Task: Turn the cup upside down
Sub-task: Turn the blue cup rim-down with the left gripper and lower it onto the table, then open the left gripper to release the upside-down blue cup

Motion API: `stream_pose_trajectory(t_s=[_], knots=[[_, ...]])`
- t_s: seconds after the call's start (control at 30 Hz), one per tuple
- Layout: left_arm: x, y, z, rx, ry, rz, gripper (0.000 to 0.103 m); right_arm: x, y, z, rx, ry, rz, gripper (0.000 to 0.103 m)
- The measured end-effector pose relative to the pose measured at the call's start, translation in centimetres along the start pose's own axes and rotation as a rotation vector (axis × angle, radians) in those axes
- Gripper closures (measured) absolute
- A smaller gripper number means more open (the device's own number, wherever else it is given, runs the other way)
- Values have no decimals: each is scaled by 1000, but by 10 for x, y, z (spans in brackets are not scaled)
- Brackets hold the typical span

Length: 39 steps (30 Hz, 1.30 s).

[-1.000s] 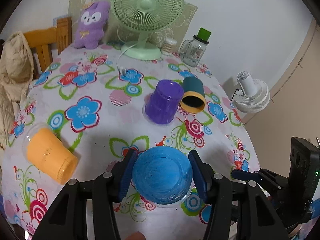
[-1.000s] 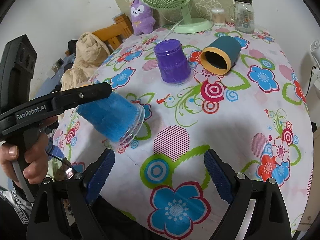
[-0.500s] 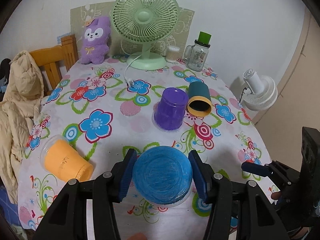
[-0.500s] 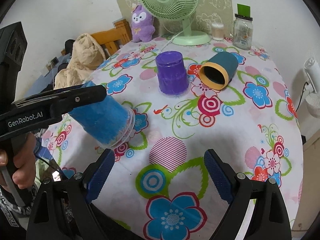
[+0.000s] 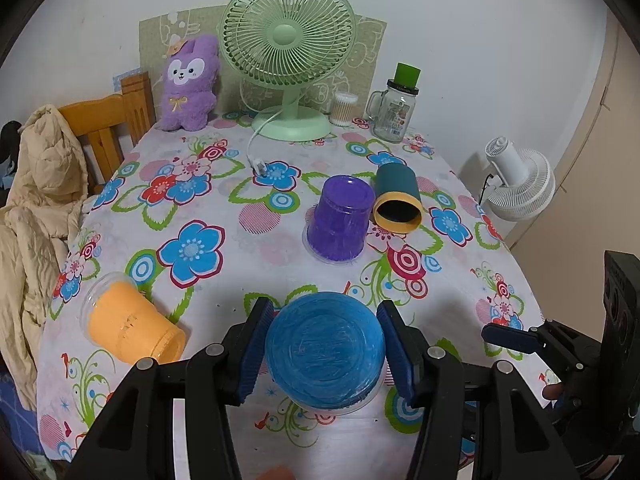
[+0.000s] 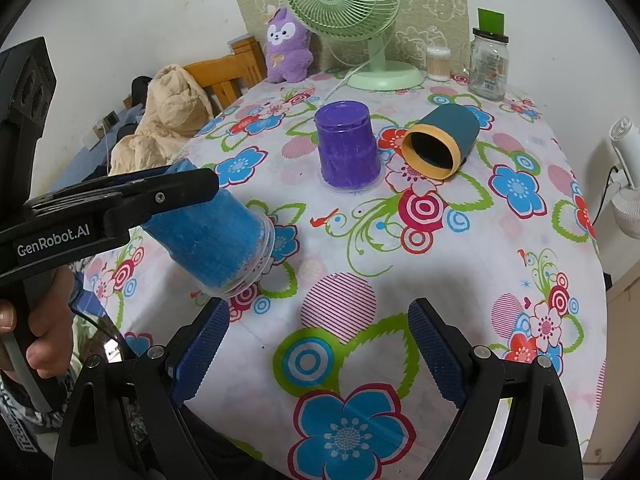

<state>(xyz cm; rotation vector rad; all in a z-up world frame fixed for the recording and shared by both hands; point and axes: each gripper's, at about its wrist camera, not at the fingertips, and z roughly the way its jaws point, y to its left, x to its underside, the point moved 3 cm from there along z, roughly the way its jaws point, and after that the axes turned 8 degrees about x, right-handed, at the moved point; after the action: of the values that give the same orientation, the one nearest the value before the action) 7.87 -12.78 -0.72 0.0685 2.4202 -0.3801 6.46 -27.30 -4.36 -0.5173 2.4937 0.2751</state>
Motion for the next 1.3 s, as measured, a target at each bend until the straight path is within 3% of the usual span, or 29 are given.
stream_pose_trajectory(t_s=[0.53,0.77,1.3], knots=[[-1,6,-11,52,-53,-25,24,-1,4,4,-5,12,1,10],[3,10,-20,8,-123,-11,12,-3,3,5,-1,0,35,10],[7,34,-38,-30,-182,-45,8,-28,20,-17,82,-102,30,10]])
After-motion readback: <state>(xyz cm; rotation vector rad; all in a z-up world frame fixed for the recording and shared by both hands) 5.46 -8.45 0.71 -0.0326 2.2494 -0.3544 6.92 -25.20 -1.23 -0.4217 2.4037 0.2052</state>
